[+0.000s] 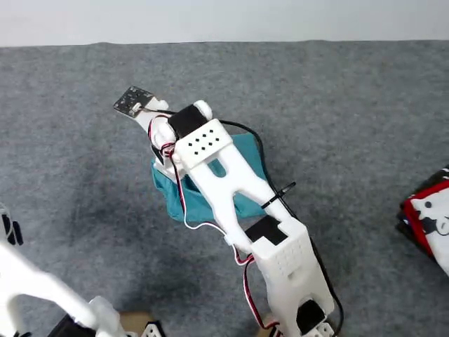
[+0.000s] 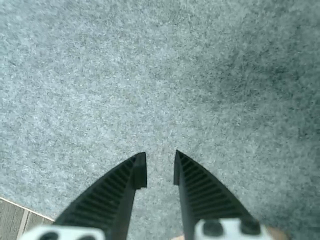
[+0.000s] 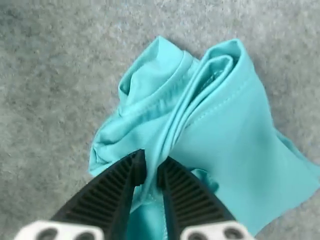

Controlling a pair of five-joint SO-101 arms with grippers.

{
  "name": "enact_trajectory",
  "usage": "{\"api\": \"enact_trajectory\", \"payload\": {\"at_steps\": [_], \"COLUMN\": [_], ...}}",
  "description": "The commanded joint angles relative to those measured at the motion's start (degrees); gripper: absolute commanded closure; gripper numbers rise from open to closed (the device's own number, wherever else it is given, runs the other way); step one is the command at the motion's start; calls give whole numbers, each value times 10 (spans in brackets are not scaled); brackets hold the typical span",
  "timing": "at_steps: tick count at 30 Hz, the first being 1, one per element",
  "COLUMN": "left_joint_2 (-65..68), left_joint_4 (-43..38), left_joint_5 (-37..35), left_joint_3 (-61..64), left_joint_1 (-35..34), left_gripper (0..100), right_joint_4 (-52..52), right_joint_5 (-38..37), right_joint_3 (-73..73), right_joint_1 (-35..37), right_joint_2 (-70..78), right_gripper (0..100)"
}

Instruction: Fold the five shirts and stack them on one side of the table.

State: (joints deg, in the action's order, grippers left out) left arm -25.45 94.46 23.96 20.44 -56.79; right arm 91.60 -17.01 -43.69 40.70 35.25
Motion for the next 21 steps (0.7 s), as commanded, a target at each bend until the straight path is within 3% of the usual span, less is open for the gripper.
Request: {"api": "enact_trajectory", "payload": {"at_steps": [1,14,21], "left_joint_2": [-18,-18,-18], "left_joint_4": [-10,-9,-9], "left_joint_5": [0,-1,-1], "left_joint_3": [-2,-2,-2], "left_joint_1": [0,0,0], "left_gripper": [903,903,903], "right_joint_4": [-23,-58,-14], "right_joint_5": [-1,-4,-4], "right_joint_3": [-6,-6,-76], "right_joint_1": [10,41,44], "right_joint_2": [-7,37,-7], "right_gripper": [988,977,701]}}
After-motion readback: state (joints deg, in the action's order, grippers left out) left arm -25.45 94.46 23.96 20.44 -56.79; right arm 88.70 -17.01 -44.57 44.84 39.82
